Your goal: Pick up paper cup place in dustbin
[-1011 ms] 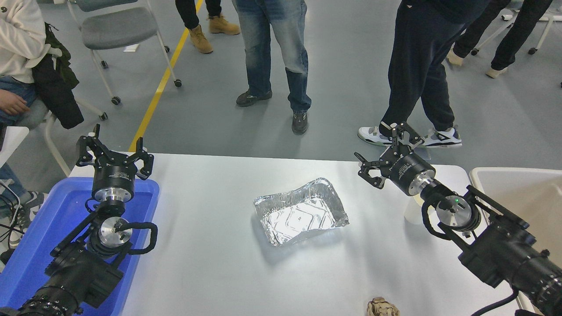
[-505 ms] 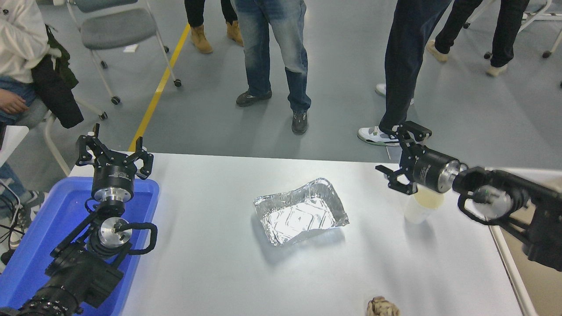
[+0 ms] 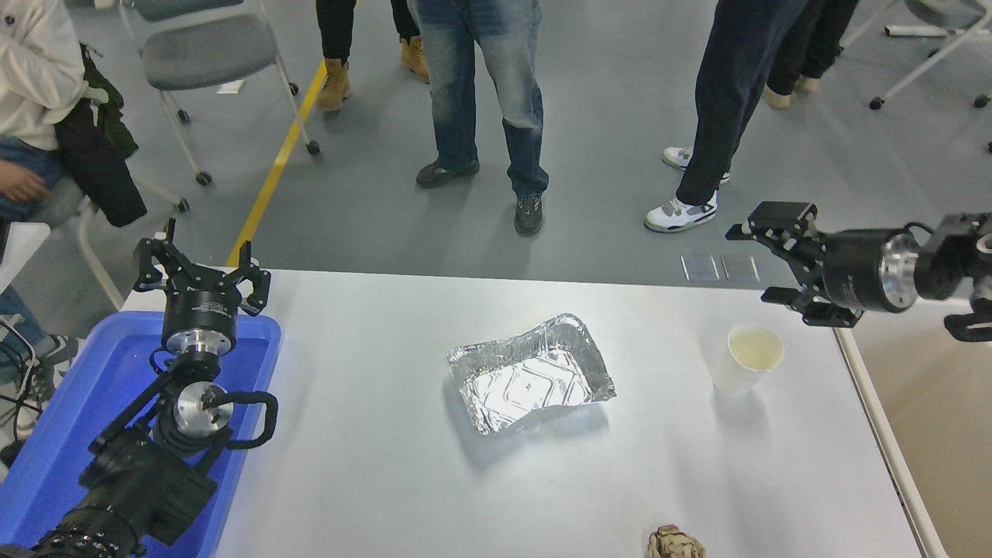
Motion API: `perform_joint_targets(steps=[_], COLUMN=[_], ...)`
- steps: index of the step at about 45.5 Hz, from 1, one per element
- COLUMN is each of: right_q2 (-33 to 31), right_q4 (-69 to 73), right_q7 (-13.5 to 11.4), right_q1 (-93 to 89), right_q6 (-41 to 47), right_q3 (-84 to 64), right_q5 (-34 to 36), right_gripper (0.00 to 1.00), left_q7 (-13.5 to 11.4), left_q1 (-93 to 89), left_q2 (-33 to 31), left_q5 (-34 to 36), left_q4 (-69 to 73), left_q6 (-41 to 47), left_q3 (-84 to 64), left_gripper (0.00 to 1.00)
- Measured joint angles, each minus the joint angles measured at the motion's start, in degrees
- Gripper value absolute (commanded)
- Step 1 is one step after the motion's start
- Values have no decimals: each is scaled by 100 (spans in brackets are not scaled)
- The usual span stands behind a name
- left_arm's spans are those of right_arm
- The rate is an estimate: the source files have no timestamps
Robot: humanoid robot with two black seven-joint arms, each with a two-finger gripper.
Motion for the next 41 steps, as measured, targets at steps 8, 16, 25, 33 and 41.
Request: perform_joint_targets(steps=[8,16,25,33,41], right_q2=[530,1129,1670,1898,2000], right_q4=[491,777,931,1004,1044], right_q7=[13,20,23,26,26], right_q1=[1345,2365,3121,3530,3863], right_q6=[235,741,1356,1920,2588], right_q3=[-1250,-1915,-2230,-2326,-2360], right_q5=[-108,-165,-346,-624,-1084], right_gripper=[100,100,100,100,100], left_q7=[2,2,1,0,0], left_q1=[1,1,0,0,0], left_q2=[-1,-3,-5,-6,-6], left_q5=[0,0,0,0,0], left_q4=[0,1,4,4,4], left_q6=[0,0,0,0,0], left_q3=[0,0,0,0,0], left_gripper=[99,99,99,99,99])
